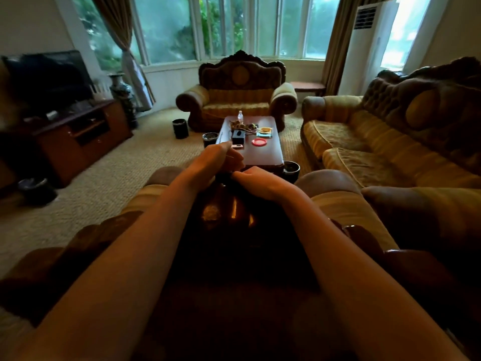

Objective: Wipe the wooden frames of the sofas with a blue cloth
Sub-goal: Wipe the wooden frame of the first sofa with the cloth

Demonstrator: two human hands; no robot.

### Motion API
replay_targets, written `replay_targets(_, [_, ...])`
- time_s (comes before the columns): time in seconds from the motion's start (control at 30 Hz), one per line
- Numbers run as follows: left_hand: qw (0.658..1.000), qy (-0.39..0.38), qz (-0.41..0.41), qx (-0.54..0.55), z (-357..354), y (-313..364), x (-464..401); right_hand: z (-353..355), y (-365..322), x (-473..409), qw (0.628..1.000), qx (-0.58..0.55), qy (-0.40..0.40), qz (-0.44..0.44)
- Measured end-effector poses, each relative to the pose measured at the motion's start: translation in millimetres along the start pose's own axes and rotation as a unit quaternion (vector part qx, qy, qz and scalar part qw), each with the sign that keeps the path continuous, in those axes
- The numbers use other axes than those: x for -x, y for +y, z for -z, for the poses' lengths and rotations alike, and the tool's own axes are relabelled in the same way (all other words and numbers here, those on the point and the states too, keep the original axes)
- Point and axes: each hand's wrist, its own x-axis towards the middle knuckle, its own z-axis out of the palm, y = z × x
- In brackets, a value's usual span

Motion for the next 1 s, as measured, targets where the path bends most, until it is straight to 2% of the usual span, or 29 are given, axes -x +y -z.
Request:
replay_targets(0.17, [0.997, 0.013, -0.047, -0.064, -4.6, 0.4, 6.9, 1.2, 7.6, -3.4, 0.997, 0.044, -0.003, 0.07])
replay_targets(0.33, [0.99, 0.052, -0.062, -0.113, -6.6, 2.8, 12.9, 5.6, 13.7, 0.4, 0.992, 0.068, -0.011, 0.105])
replay_targets(0.47, [0.941, 0.11, -0.131, -0.293, -11.3, 2.5, 16.1, 4.1, 19.9, 0.3, 0.982, 0.13, 0.021, 0.139])
replay_targets(0.53, [0.908, 0.154, -0.172, -0.35, -13.0, 3.5, 21.7, -1.5, 21.3, 3.2, 0.976, 0.143, 0.042, 0.161])
replay_targets(0.6, [0.886, 0.216, -0.179, -0.37, -14.5, 4.9, 30.9, -7.4, 21.2, 10.5, 0.969, 0.136, 0.063, 0.195])
replay_targets(0.7, [0.873, 0.296, -0.129, -0.365, -17.2, 7.0, 48.7, -6.3, 21.9, 13.4, 0.97, 0.086, 0.04, 0.222])
replay_targets(0.8, [0.858, 0.335, -0.047, -0.387, -14.1, 2.5, 56.4, -3.5, 21.9, 4.3, 0.971, 0.034, 0.006, 0.236])
replay_targets(0.9, [0.854, 0.368, 0.026, -0.367, -9.9, -3.3, 56.1, -2.6, 13.9, -12.5, 0.958, 0.035, -0.027, 0.283])
replay_targets(1.0, [0.835, 0.398, 0.046, -0.376, -9.9, -5.9, 51.4, -0.3, 2.1, -35.8, 0.952, -0.001, -0.104, 0.288])
